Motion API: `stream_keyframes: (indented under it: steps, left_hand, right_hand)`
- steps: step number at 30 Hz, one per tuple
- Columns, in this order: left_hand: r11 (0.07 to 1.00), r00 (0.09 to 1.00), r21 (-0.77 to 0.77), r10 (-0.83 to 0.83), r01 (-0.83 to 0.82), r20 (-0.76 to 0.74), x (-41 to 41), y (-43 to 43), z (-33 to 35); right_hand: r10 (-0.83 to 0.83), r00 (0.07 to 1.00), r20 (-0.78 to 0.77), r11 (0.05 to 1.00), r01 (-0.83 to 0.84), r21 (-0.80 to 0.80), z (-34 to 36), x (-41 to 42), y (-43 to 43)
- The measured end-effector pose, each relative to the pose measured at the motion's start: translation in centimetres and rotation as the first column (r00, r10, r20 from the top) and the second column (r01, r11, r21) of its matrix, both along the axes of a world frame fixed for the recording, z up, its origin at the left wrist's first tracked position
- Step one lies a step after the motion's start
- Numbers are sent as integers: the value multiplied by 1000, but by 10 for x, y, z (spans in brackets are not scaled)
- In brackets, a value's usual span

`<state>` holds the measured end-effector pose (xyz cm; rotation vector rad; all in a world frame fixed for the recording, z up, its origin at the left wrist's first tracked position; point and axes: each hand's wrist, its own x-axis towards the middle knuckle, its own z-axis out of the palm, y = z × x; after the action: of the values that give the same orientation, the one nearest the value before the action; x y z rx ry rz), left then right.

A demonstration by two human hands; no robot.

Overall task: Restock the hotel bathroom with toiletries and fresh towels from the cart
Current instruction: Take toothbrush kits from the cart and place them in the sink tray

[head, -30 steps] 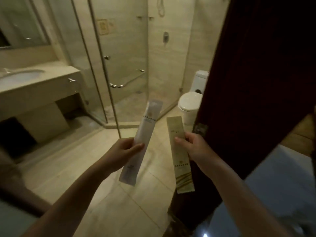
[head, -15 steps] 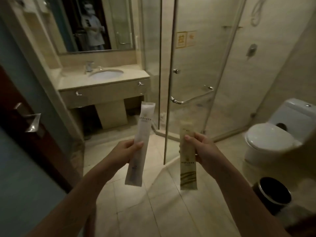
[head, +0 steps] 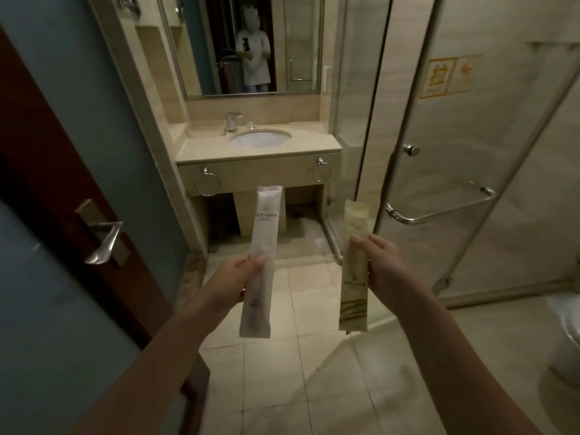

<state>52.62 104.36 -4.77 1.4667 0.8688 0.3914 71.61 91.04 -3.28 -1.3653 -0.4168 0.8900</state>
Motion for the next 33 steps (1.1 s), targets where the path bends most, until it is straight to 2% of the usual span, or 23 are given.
stream_keyframes:
  steps: [7, 17, 26, 33]
  left_hand:
    - [992, 990, -59, 119, -115, 71, 22, 128, 6]
    - [985, 984, -69, 164, -160, 71, 79, 284, 9]
    - [969, 970, -133, 222, -209, 98, 165, 385, -7]
    - [918, 927, -189, 367, -349, 73, 242, 477, -8]
  right_hand:
    - [112, 993, -30, 994, -112, -4, 2, 33, 131]
    - [58, 998, -26, 997, -59, -52, 0, 96, 278]
    - [104, 995, -6, 993, -104, -49, -17, 174, 410]
    - [211, 976, -52, 977, -212, -10, -26, 260, 533]
